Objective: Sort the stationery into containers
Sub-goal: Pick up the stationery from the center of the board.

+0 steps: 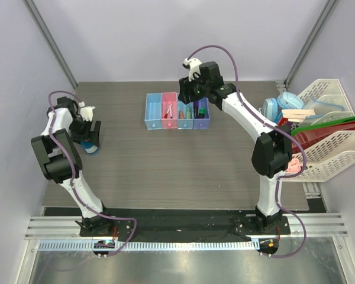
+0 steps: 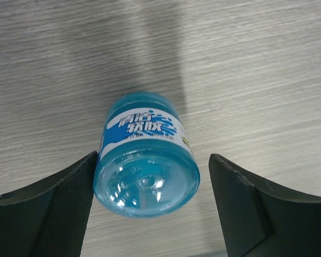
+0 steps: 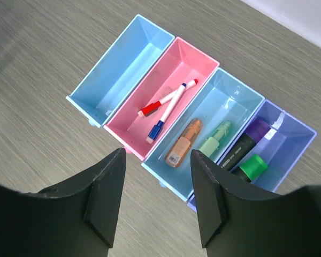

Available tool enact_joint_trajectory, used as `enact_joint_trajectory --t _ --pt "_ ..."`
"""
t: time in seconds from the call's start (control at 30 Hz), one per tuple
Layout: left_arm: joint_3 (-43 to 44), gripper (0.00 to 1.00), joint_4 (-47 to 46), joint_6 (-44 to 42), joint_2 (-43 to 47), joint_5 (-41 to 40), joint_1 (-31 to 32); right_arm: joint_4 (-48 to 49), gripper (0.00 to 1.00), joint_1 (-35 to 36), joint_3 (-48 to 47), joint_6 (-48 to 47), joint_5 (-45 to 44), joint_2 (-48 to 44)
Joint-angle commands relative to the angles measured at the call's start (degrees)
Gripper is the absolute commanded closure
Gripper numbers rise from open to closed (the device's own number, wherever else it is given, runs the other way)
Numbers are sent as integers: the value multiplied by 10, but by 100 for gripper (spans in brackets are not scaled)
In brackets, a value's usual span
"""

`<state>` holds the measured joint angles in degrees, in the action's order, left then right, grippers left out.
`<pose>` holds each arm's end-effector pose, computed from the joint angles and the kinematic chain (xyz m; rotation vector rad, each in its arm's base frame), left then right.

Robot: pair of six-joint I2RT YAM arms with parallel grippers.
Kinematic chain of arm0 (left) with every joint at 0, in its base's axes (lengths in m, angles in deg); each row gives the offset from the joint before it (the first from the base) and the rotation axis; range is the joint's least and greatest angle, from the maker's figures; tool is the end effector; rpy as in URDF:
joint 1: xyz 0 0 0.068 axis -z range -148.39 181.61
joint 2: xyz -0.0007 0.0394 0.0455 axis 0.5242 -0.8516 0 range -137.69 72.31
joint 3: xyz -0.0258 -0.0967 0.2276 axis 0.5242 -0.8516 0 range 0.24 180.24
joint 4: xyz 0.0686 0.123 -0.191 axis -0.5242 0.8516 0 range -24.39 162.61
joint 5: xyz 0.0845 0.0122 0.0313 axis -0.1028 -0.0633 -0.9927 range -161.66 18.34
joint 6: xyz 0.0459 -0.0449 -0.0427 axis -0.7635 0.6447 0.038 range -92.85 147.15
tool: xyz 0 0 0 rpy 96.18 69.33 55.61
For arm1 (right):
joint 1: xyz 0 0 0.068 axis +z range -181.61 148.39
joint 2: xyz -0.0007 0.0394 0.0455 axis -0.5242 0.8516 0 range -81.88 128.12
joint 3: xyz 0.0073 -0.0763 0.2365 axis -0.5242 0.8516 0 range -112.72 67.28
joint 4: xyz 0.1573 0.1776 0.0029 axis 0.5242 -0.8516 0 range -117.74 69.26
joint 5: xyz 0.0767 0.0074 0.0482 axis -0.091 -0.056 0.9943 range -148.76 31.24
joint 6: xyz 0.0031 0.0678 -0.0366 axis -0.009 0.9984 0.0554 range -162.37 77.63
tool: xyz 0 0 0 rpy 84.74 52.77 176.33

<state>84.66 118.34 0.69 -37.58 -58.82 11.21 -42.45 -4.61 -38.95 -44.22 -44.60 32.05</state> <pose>0.3360 0.1094 0.1631 0.1841 2.8533 -0.1777 0.4042 0.2240 0.2945 -0.6723 1.9997 0.5227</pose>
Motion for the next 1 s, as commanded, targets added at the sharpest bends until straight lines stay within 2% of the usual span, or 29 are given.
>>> enact_joint_trajectory --t 0.0,0.57,0.8,0.97 --pt "24 17 43 -12 49 32 -5 5 43 0 2 -11 -10 -54" --pt "0 18 56 -25 66 31 -5 3 43 0 9 -11 -17 -67" --pt "-13 14 41 -24 59 17 -4 4 42 0 19 -7 -12 -73" --pt "-15 18 41 -22 56 21 -5 6 42 0 26 -6 -12 -75"
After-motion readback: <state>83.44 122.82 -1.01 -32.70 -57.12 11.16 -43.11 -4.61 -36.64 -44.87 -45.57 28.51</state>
